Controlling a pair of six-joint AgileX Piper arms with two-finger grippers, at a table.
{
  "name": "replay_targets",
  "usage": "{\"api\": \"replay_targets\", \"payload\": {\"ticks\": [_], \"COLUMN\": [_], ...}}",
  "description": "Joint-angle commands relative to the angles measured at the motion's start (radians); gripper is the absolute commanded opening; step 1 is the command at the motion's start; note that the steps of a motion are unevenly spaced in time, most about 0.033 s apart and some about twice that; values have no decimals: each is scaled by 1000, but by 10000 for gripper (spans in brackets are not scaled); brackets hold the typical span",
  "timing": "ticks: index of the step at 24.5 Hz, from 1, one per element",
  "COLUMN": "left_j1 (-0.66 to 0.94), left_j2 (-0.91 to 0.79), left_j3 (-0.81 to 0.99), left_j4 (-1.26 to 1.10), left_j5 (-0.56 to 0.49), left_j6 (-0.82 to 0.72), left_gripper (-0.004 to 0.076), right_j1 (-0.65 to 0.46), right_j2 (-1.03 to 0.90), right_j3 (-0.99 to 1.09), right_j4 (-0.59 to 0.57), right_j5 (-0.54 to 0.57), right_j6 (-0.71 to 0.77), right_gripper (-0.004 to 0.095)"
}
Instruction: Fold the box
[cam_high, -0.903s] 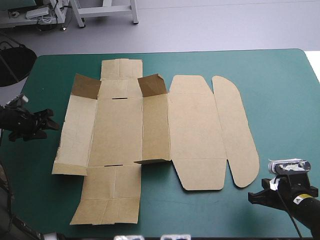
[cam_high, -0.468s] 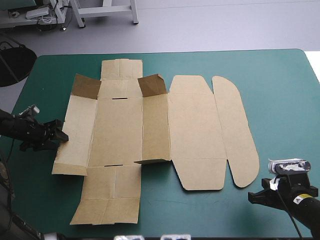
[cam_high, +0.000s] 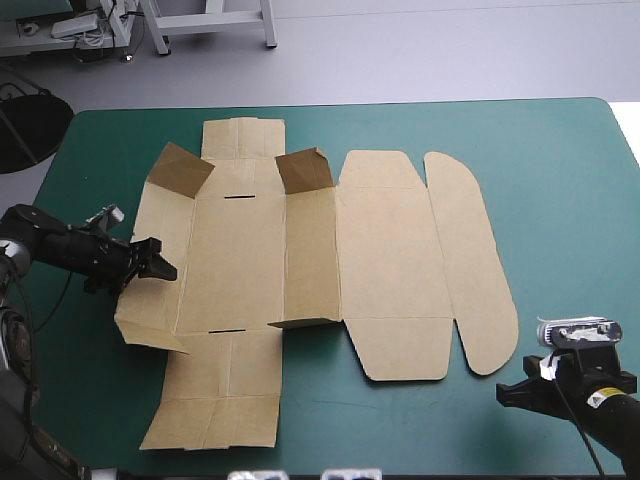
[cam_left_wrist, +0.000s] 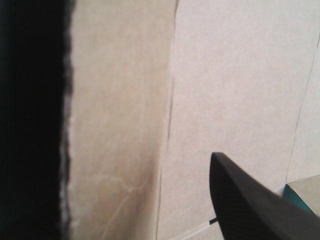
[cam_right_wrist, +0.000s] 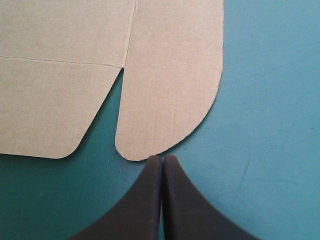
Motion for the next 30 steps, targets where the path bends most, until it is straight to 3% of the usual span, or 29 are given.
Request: {"api": "replay_targets", "payload": {"ticks": [1,7,8,10,17,24,30], "left_j1": [-41,-94,-94,-94,-94,-101,-302], "left_j2": [-40,-40,-40,-40,-40,-40,-62], "left_j3": [-18,-18,-18,-18,-20,-170,-417], "left_j4": [-37,0,0,10,-16,-7,323], "left_j5": [11,-48,-68,-76,-68,93,86], "left_j6": [1,1,1,1,-8,-1,13], "left_gripper": [365,171,76,-10,-9,-9,-9], "right_j1": [2,2,2,2,2,2,2], "right_j2": [5,5,5,5,5,5,5], "right_j3": [-26,-26,-26,-26,-26,-26,-26], "right_j4": [14,14,14,14,14,12,12], "right_j5": [-51,-49,-49,-47,-49,-50,-50], "right_j6": [-7,-7,-7,-7,-7,-7,-7], "right_gripper": [-18,-18,-18,-18,-17,-18,-18]}}
